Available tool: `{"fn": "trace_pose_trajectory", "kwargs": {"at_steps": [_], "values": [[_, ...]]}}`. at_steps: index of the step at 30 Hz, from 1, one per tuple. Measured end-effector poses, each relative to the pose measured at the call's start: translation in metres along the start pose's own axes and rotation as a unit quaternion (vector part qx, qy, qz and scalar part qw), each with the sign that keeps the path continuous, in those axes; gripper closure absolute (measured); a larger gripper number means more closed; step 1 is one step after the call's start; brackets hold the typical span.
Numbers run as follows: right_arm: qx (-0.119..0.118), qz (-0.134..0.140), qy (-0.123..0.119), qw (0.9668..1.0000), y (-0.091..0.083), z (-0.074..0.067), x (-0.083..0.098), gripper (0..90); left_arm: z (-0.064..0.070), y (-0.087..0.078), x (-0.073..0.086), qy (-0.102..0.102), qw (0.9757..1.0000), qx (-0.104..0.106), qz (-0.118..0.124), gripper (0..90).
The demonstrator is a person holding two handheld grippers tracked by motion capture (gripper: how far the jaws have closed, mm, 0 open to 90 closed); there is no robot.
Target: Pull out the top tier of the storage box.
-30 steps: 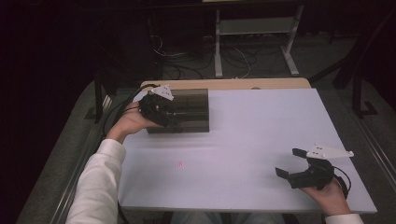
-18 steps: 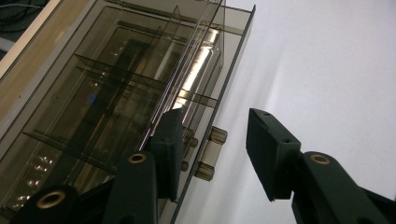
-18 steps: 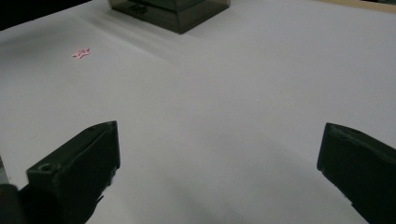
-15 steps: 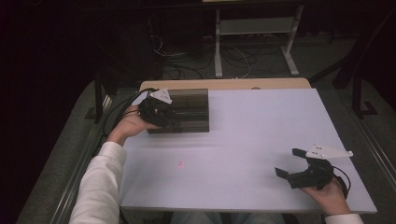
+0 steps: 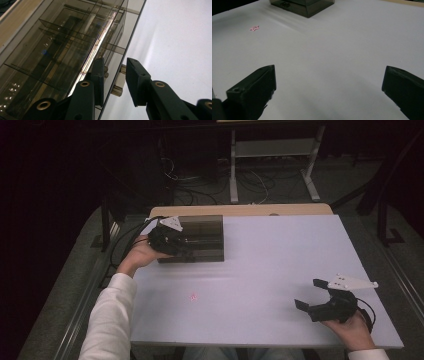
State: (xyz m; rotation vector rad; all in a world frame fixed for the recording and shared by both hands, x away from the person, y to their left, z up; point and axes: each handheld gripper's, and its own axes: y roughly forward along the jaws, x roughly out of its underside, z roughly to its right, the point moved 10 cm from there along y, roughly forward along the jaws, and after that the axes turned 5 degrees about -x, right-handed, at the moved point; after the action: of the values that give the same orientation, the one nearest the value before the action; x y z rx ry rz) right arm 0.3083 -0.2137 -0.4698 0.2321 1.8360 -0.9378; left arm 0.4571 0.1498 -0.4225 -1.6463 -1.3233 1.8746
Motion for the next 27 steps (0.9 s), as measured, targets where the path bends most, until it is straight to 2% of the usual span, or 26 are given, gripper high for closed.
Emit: {"fn": "trace_pose_trajectory", "kwargs": {"at_steps": [10, 17, 27], "values": [[0.001, 0.001, 0.001, 1.0, -0.0005, 0.0002, -0.0002, 0.0, 0.0012, 0.0058, 0.0018, -0.019, 0.9993, 0.031, 0.002, 77.1], [0.0, 0.001, 0.0, 1.0, -0.0001, -0.0001, 0.0, 0.0, 0.0021, 0.0059, 0.0033, -0.038, 0.9981, 0.049, 0.005, 78.4], [0.001, -0.002, -0.001, 1.0, 0.0008, 0.0005, 0.0005, 0.0, 0.008, 0.0036, 0.0056, -0.041, 0.9972, 0.062, 0.001, 78.6]]}}
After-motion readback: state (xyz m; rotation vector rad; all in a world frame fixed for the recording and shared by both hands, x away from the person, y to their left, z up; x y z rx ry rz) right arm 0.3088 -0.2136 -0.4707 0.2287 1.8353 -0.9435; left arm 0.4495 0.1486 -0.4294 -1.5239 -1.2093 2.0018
